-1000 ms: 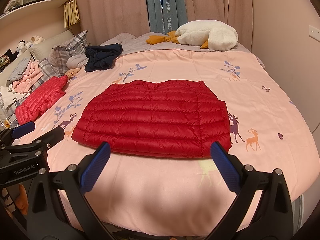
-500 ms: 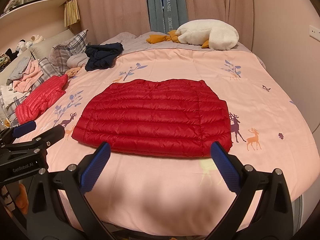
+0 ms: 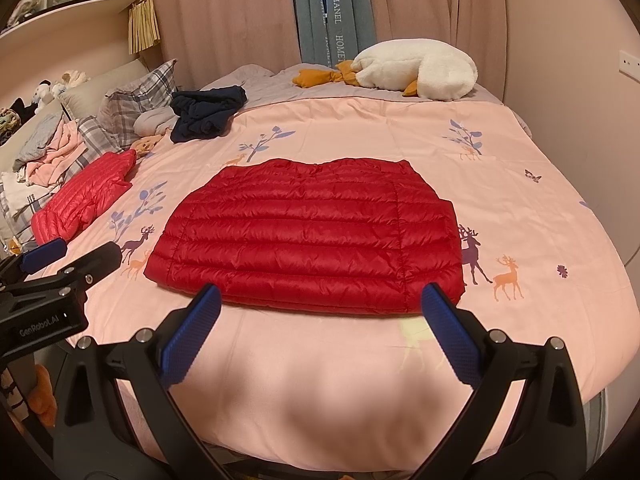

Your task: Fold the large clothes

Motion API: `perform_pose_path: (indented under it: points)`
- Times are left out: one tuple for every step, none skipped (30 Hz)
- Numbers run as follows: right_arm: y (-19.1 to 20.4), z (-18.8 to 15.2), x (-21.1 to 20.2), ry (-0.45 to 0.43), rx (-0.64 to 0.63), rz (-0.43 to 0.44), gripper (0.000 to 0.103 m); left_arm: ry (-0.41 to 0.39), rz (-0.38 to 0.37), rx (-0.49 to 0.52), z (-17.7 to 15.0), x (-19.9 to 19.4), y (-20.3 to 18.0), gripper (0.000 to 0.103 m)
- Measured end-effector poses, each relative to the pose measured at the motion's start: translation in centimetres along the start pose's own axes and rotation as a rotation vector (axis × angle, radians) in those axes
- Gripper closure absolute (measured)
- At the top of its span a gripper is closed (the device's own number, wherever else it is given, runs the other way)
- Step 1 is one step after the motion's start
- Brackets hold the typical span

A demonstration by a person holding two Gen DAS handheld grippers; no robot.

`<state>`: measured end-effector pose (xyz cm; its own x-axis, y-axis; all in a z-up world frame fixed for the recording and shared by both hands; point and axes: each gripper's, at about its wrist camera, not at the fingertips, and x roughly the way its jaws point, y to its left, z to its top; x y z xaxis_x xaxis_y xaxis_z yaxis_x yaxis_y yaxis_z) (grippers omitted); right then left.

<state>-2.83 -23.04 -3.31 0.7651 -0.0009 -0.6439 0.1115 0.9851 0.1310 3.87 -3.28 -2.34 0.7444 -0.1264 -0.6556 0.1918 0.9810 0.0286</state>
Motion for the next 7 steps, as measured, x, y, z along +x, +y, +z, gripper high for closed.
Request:
perform_pose_path:
  points:
    - [-0.05, 0.02, 0.09, 0.000, 0.001, 0.000, 0.002, 0.007, -0.004, -0.004, 0.03, 0.06, 0.05, 0.001]
    - [-0.06, 0.02, 0.11, 0.001, 0.001, 0.000, 0.002, 0.010, -0.009, -0.007, 0.03, 0.06, 0.04, 0.001]
    - [-0.05, 0.04, 0.08, 0.000, 0.000, 0.000, 0.002, 0.012, -0.011, -0.006, 0.04, 0.06, 0.04, 0.001]
    - [-0.04, 0.03, 0.06, 0.001, 0.000, 0.000, 0.002, 0.012, -0.004, -0.002, 0.06, 0.05, -0.02, 0.001]
    - [-0.01, 0.01, 0.01, 0.001, 0.000, -0.001, 0.002, 0.011, 0.000, 0.001, 0.02, 0.02, -0.05, 0.001]
    - [0.00, 0.00, -0.03, 0.001, 0.001, -0.001, 0.002, 0.011, 0.002, 0.002, 0.01, 0.01, -0.07, 0.001]
    - [-0.03, 0.02, 0.04, 0.001, 0.001, -0.001, 0.002, 0.013, 0.000, 0.003, 0.00, 0.02, -0.08, 0.001]
